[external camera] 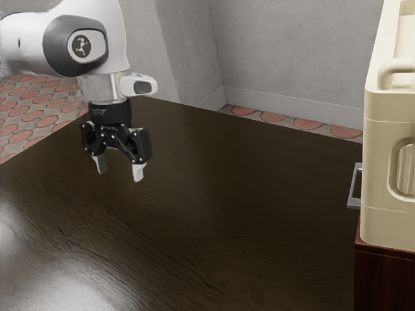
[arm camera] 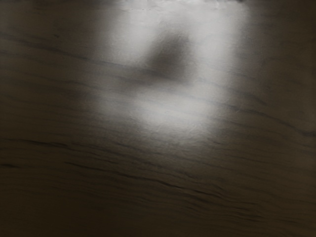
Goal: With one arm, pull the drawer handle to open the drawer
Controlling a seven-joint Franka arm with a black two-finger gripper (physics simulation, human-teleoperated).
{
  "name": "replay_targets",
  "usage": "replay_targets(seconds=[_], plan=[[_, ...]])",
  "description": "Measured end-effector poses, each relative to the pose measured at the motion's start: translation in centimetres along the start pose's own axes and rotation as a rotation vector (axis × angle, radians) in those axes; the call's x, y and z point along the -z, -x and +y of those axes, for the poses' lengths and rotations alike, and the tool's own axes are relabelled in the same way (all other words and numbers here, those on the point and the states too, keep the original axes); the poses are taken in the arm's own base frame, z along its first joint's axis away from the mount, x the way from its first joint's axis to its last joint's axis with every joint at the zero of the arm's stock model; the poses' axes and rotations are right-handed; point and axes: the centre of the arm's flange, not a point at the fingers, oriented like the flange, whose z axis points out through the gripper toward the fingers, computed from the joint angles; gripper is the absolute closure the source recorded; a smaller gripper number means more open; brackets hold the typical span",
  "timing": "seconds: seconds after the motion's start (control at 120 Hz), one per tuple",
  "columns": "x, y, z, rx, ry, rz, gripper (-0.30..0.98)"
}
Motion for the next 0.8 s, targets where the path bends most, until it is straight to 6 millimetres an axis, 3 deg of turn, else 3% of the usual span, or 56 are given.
replay_targets(seconds=[0.108,0.283,0.342,0.383,0.417,0.475,0.542,0.608,0.692,0.8], plan=[[0.7,-0.8,0.8,-0.009,0.0,0.083,0.0],[1.5,-1.5,0.5,0.005,0.008,0.153,0.0],[4.1,-0.5,0.3,0.008,0.012,0.211,0.0],[7.4,1.5,0.6,-0.001,0.02,0.283,0.0],[8.8,2.5,1.1,-0.014,0.036,0.314,0.0],[9.6,3.0,2.4,-0.04,0.066,0.332,0.0],[8.4,1.2,4.6,-0.068,0.085,0.315,0.0],[6.5,-0.7,8.5,-0.118,0.11,0.287,0.0],[5.8,-0.9,13.2,-0.184,0.146,0.292,0.0],[5.7,-1.3,14.6,-0.179,0.197,0.301,0.0]])
